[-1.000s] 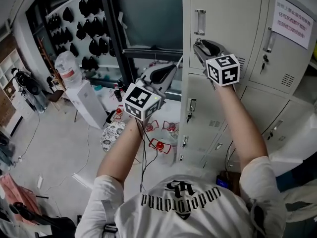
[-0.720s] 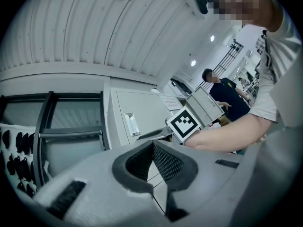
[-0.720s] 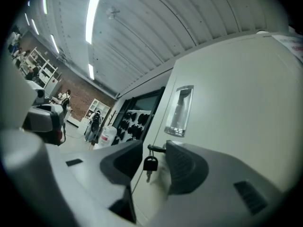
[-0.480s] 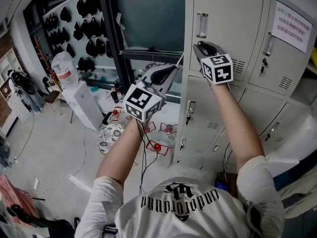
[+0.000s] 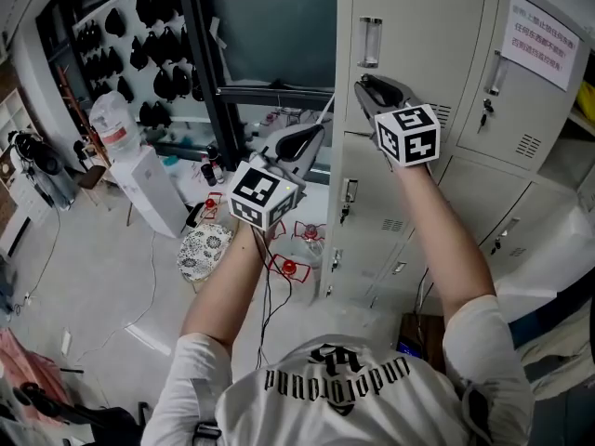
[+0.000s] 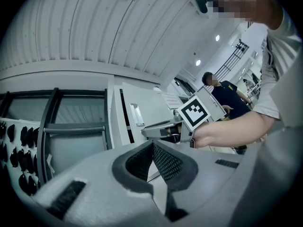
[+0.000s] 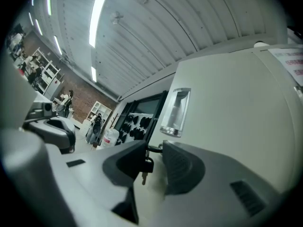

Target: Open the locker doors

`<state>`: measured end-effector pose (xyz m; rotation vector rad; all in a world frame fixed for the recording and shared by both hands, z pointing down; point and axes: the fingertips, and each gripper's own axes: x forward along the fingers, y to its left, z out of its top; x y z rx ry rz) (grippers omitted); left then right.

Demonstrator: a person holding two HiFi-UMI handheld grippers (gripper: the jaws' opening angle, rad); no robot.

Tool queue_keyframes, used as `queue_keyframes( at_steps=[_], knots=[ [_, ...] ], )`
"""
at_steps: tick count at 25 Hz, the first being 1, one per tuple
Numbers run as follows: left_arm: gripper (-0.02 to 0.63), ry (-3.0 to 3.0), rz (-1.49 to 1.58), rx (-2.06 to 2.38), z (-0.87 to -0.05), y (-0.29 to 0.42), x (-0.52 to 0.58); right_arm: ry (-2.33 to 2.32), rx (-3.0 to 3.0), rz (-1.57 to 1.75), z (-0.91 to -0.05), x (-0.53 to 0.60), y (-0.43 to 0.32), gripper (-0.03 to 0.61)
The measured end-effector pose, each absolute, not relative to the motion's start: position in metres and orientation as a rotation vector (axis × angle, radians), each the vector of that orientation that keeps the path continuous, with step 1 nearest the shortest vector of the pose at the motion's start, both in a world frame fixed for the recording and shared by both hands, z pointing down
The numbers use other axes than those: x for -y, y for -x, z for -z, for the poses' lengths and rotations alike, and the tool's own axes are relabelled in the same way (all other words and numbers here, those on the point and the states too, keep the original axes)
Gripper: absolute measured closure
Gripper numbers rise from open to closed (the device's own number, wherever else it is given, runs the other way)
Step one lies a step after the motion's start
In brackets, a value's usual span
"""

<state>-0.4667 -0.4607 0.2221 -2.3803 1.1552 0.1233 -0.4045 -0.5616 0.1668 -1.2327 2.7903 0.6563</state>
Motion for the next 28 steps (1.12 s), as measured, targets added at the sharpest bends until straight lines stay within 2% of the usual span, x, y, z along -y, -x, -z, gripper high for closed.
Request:
queue_keyframes(
  at_steps=[12, 20, 28],
  knots=[
    [0.606, 2.371, -0.127, -1.223, -0.232, 0.419, 0.431, 0.956, -2.825, -0.558, -0.168, 0.472, 0.358, 0.468],
    [0.606, 2.354, -0.15, -1.258, -0.236, 0.364, 0.404, 0.836, -2.841, -0.589, -0.165, 0.413, 0.294, 0.485],
    [0.606, 2.366, -0.182, -1.23, -0.236, 0.302, 0.385, 0.839, -2.834, -0.549, -0.169, 0.387, 0.211, 0.475]
  ],
)
